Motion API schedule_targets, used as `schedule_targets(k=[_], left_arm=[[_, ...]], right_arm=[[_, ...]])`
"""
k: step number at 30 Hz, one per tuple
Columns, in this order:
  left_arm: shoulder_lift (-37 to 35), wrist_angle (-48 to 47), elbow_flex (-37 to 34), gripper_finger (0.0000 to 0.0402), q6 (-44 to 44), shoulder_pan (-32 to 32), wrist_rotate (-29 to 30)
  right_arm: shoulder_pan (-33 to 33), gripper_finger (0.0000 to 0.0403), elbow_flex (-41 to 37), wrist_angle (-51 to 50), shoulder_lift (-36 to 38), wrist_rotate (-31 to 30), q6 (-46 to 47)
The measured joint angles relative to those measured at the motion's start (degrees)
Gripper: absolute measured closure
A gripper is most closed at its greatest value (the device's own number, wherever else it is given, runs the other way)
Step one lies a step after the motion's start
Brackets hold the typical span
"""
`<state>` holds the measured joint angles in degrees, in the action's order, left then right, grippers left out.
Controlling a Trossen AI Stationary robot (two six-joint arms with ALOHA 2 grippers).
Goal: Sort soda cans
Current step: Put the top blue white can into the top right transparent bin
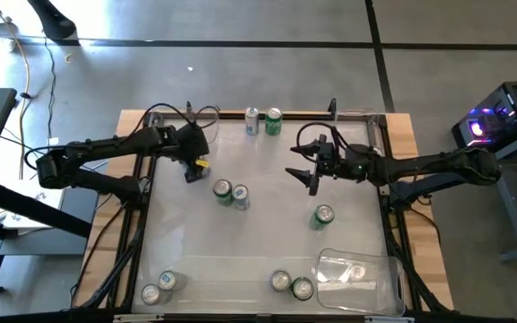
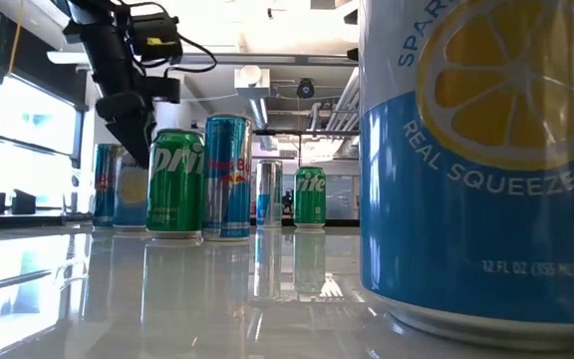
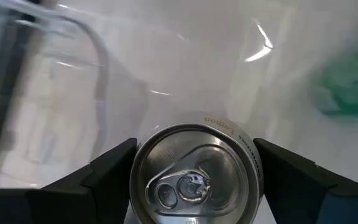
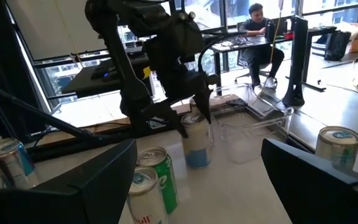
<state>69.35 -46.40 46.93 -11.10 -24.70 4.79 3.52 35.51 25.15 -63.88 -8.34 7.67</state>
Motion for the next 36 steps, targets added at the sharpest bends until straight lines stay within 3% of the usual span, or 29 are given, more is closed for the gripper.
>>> schedule_targets(k=[4,12,21,30,36], left_arm=[[0.42,-3.08,4.61,0.0123,0.48,2.61,-1.84],[4.84,5.23,13.88,0.0123,-0.29,5.09,0.22],[23.66,12.14,28.94,0.0123,-3.59,7.75,-3.28],[42.05,7.76,46.92,0.0118,-2.27,9.87,-3.33],[49.06,3.80,53.31,0.0114,-2.01,10.11,-5.07]], right_arm=[[-0.21,0.0062,0.02,0.79,0.52,0.02,-0.17],[-0.21,0.0062,0.07,-4.79,6.61,-4.10,1.25],[-0.19,0.0062,0.07,-18.19,15.41,-11.43,8.12],[-0.21,0.0062,0.04,-21.49,14.27,-11.45,13.43],[-0.21,0.0062,0.04,-21.53,12.76,-11.45,15.09]])
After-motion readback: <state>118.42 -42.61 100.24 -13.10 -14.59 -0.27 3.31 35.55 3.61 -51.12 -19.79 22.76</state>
